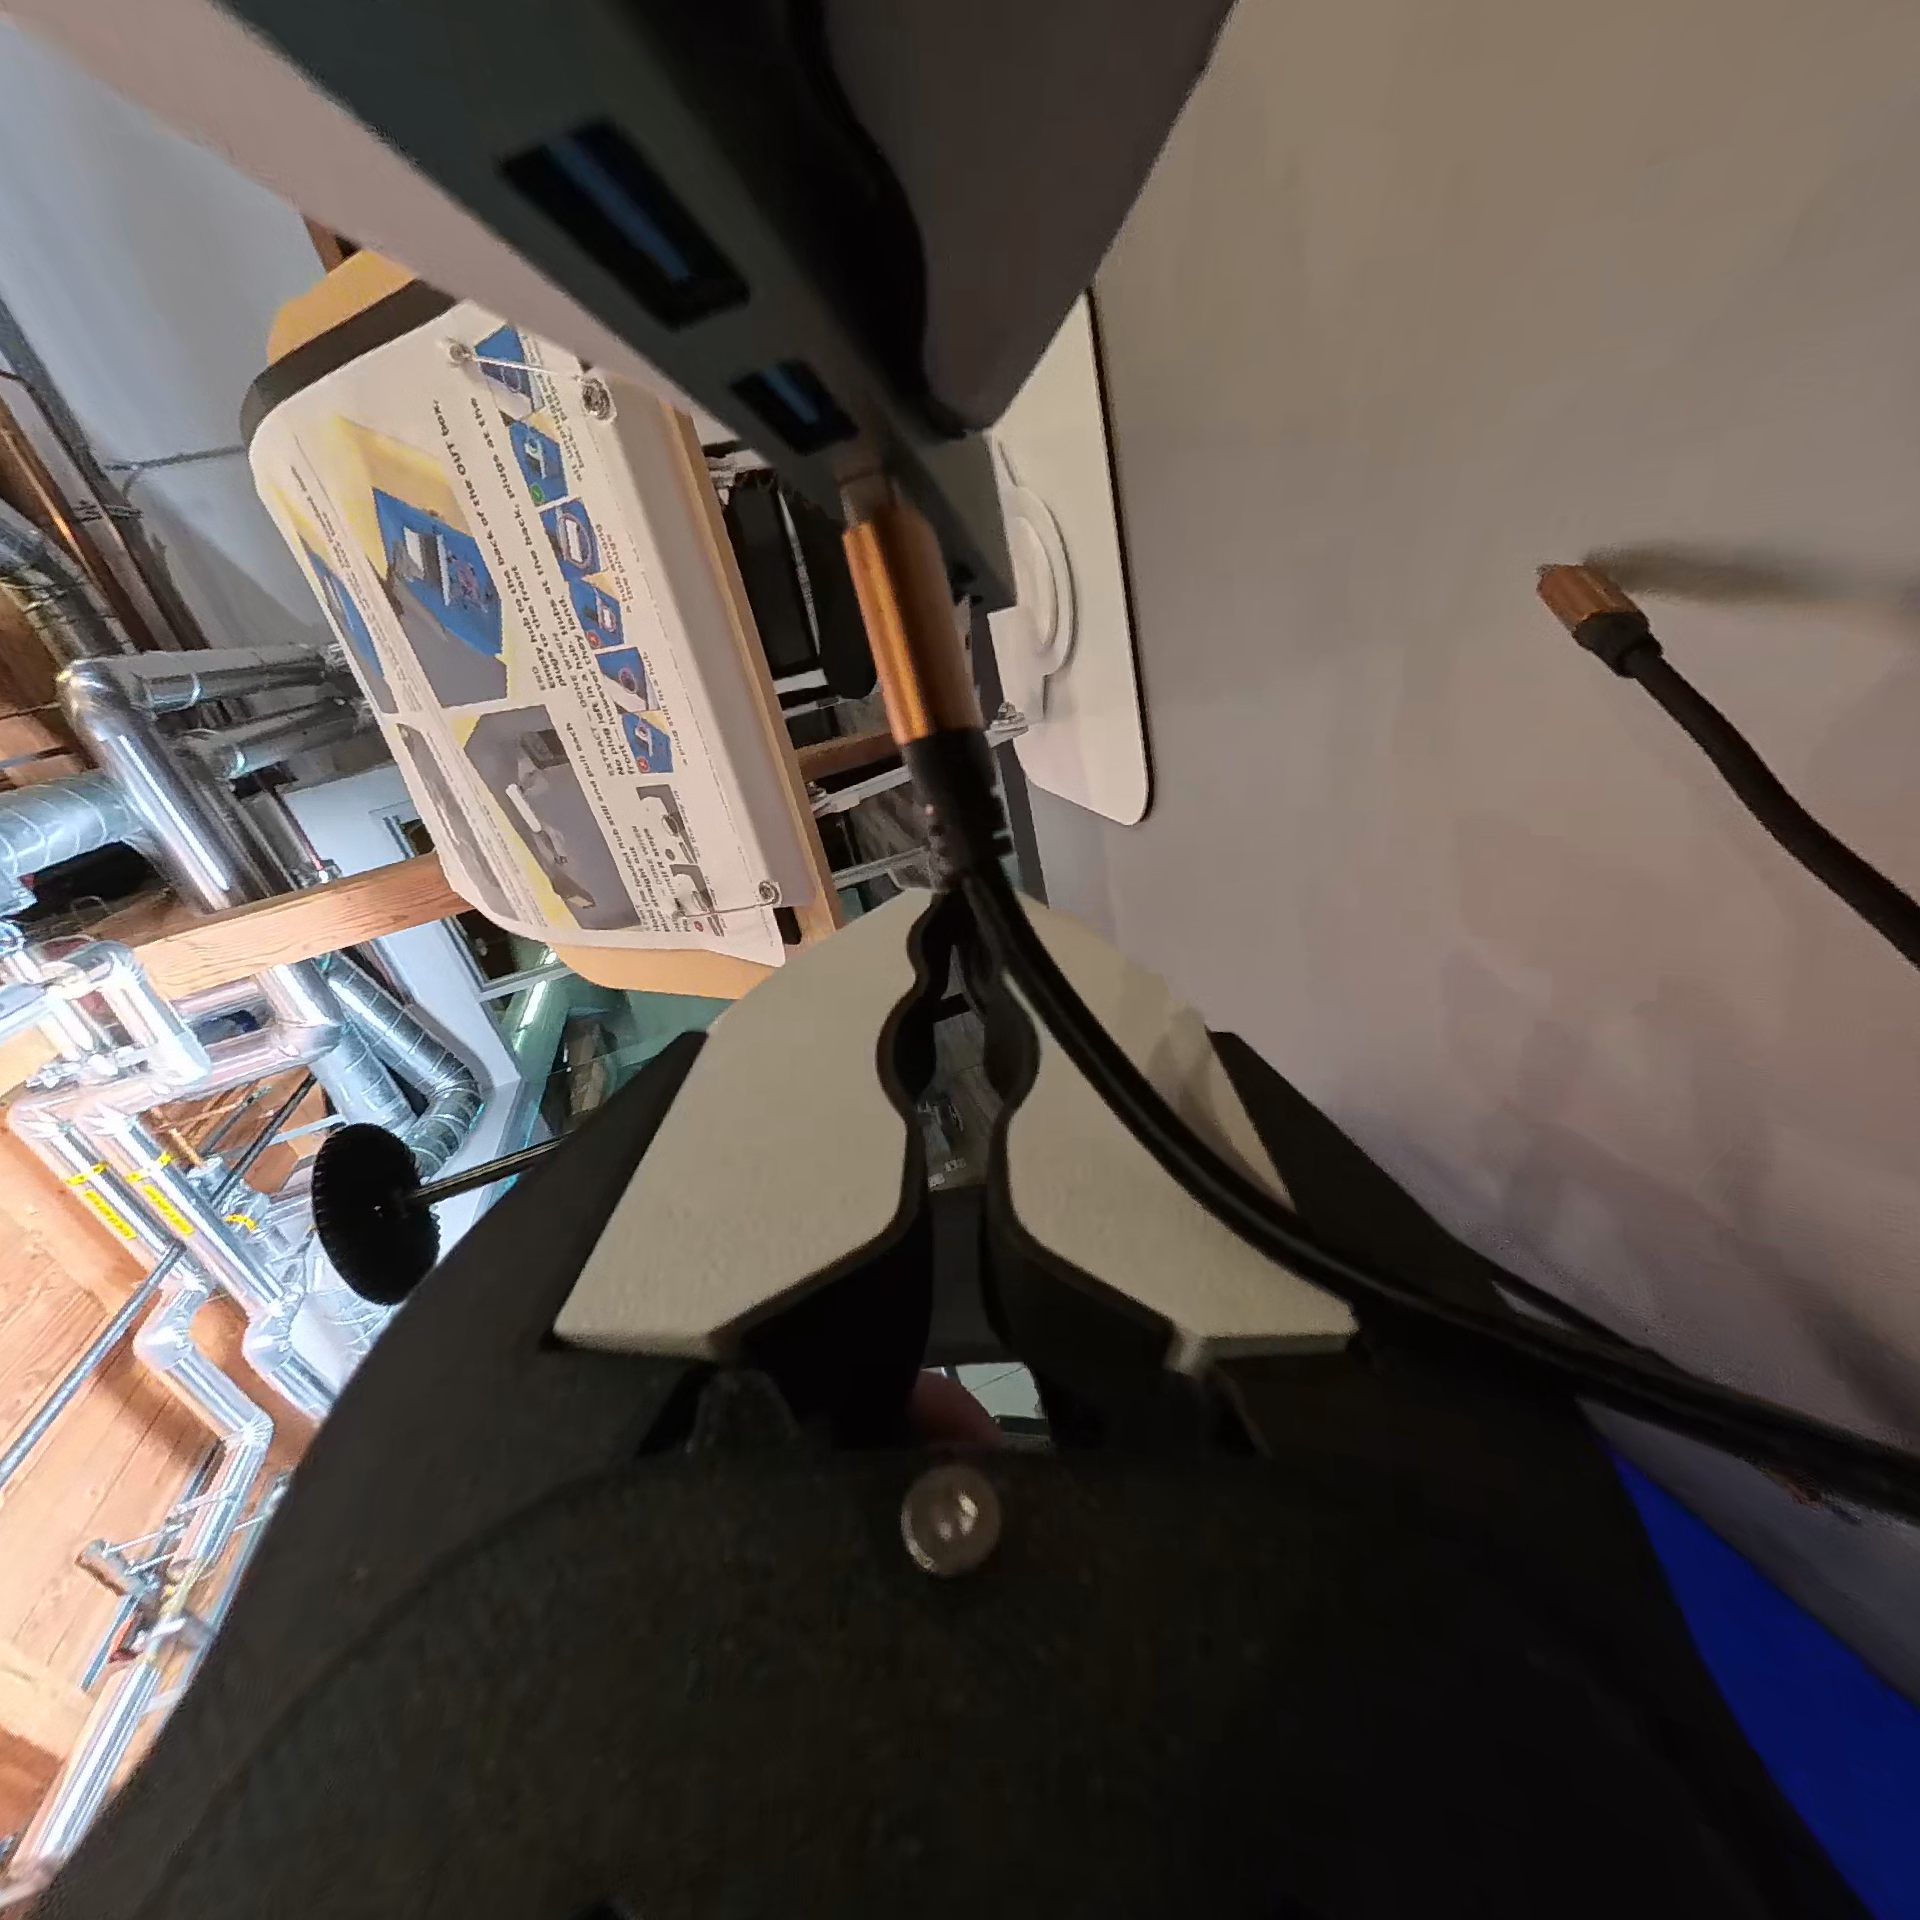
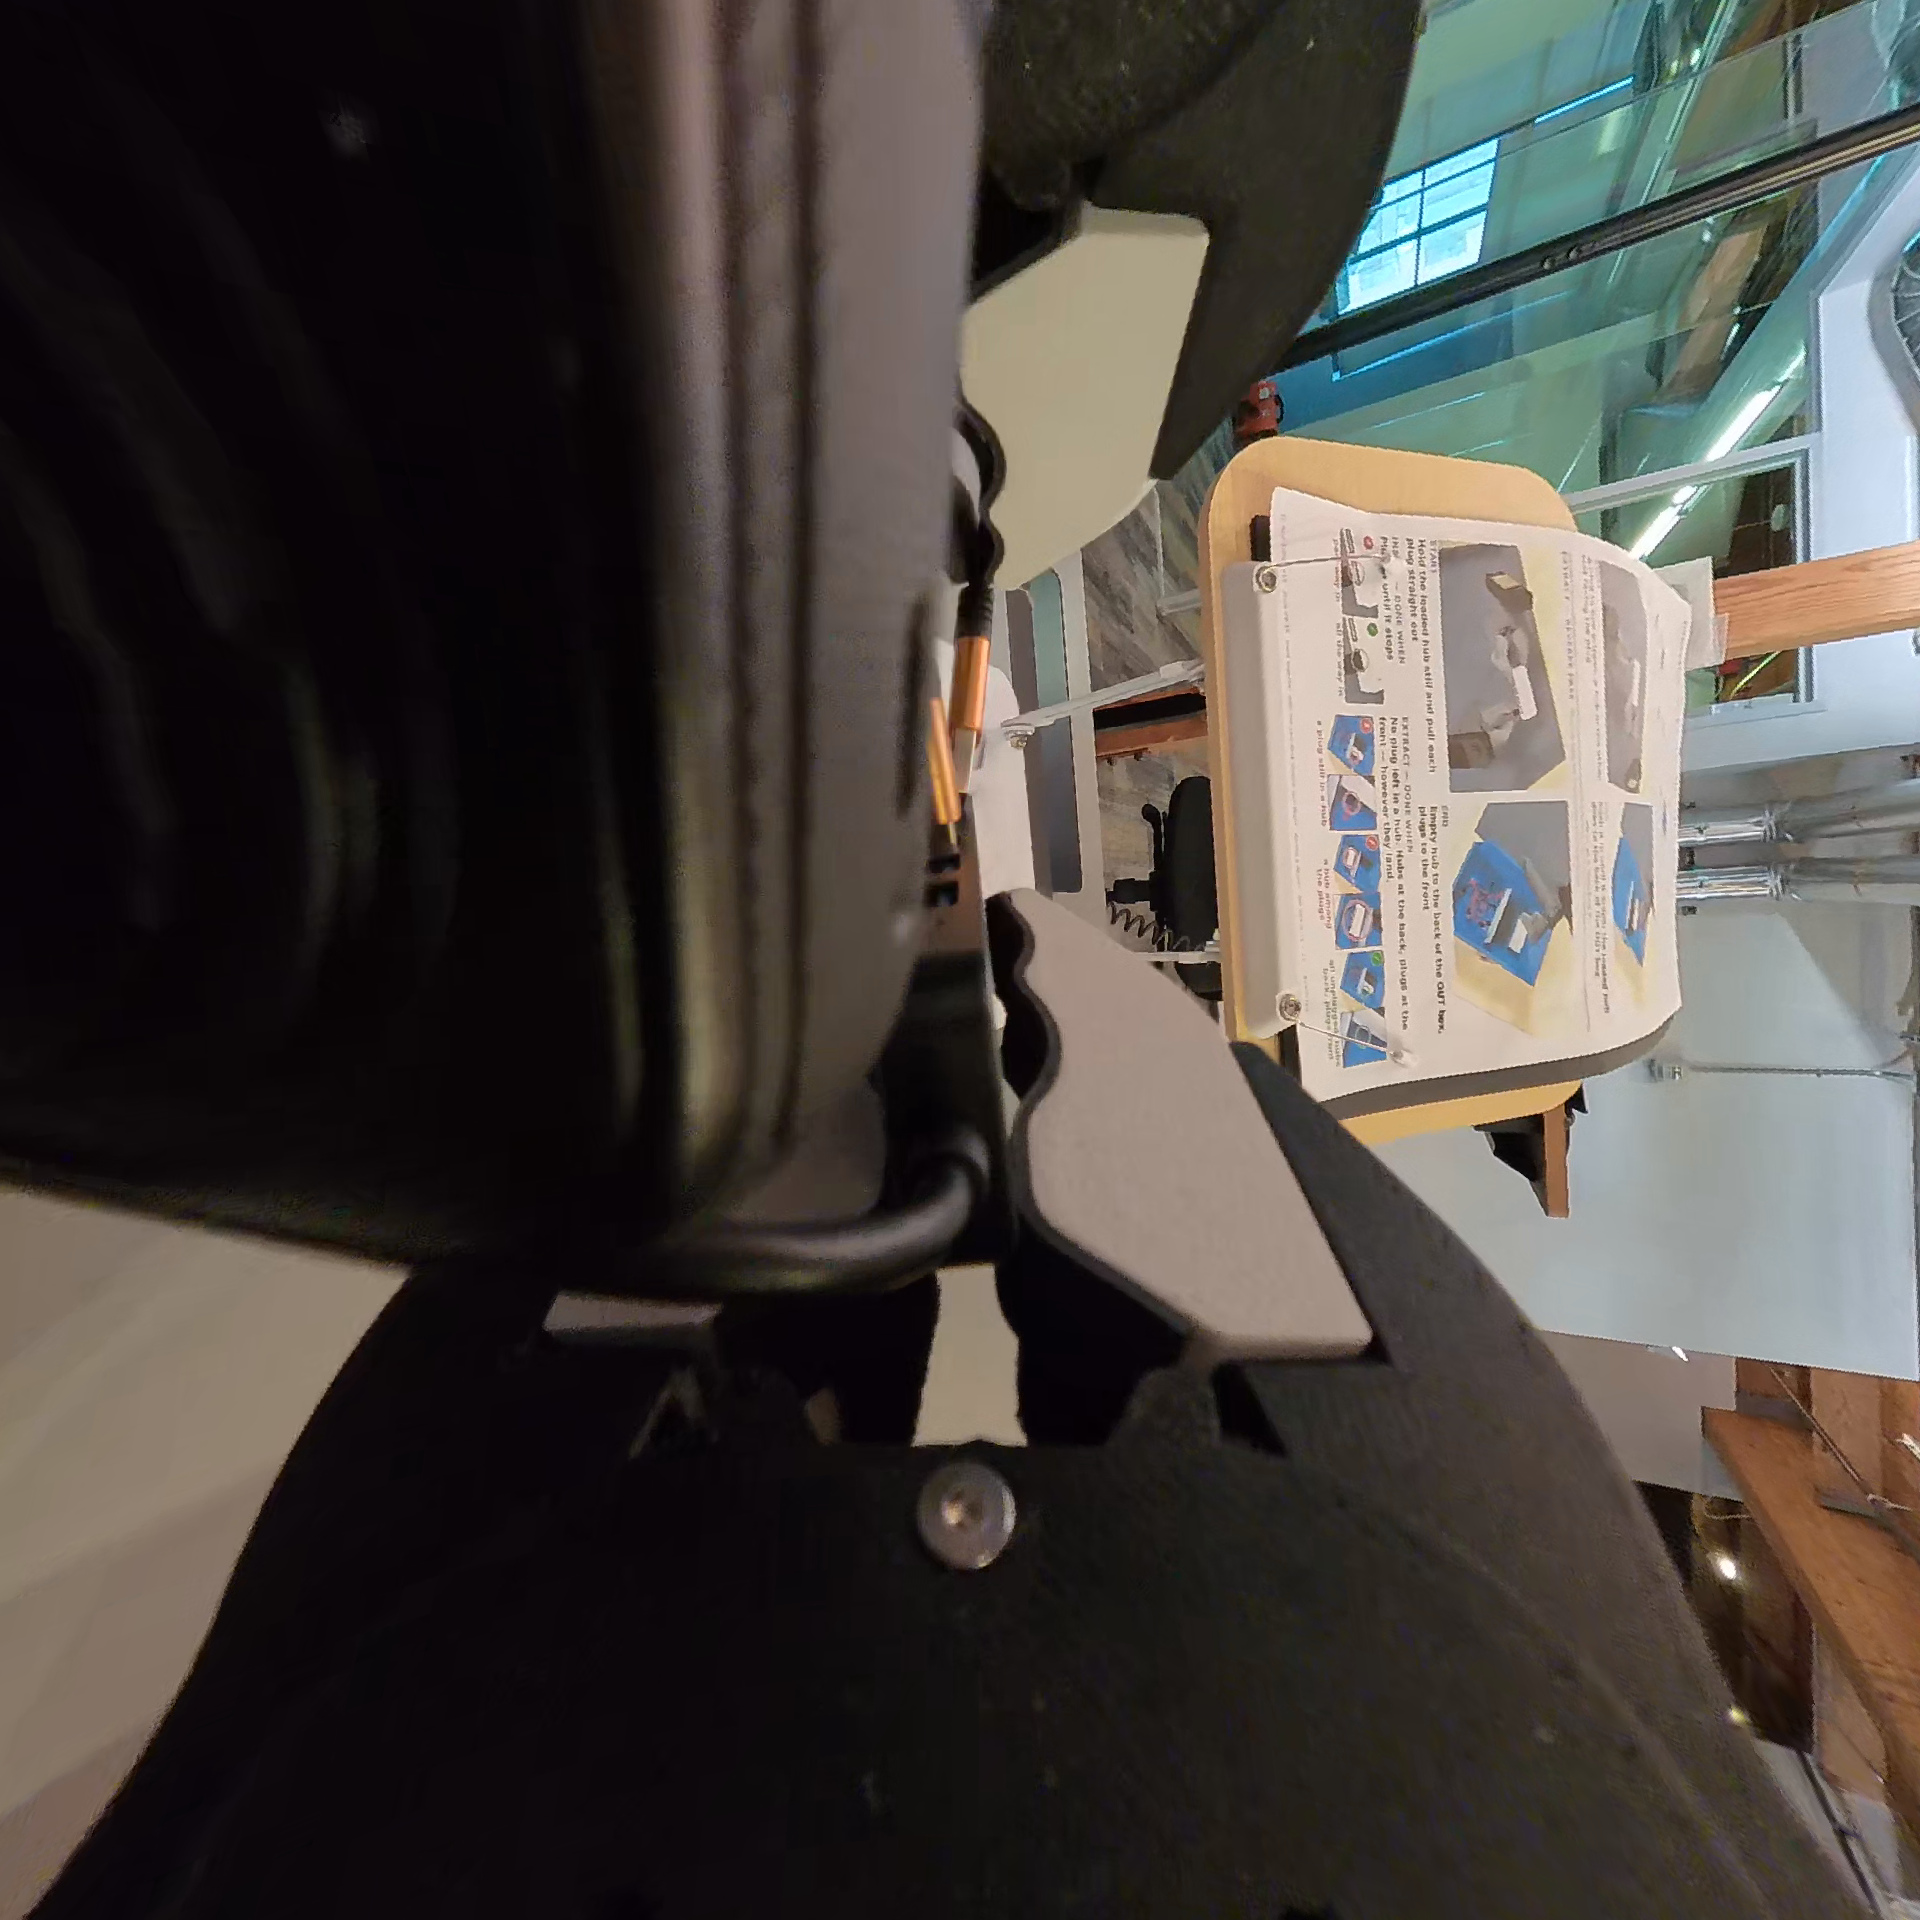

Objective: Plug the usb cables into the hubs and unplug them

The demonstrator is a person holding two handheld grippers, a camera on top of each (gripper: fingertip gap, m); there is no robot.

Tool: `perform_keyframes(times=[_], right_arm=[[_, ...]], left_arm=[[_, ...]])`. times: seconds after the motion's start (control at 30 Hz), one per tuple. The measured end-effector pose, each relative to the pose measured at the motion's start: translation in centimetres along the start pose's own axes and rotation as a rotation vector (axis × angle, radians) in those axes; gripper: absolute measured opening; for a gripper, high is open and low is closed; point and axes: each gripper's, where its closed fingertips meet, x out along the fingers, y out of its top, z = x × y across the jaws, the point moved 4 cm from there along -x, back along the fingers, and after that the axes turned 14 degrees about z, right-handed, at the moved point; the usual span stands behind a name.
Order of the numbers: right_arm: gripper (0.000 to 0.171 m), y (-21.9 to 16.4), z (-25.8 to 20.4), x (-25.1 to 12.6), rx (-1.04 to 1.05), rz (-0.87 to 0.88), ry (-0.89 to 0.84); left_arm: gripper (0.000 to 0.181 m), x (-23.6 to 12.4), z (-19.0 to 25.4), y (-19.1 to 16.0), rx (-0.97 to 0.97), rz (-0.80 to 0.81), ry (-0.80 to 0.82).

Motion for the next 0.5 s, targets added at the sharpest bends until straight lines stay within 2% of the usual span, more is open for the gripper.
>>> perform_keyframes(times=[0.23, 0.5], right_arm=[[0.017, -0.17, -0.06, 0.11, 0.034, -0.008, 0.006], [0.011, -0.45, -0.05, 0.18, 0.068, -0.017, 0.012]], left_arm=[[0.004, 0.11, 0.23, 0.12, 0.008, -0.019, 0.001], [0.004, 0.13, 0.60, 0.37, 0.009, -0.031, -0.006]])
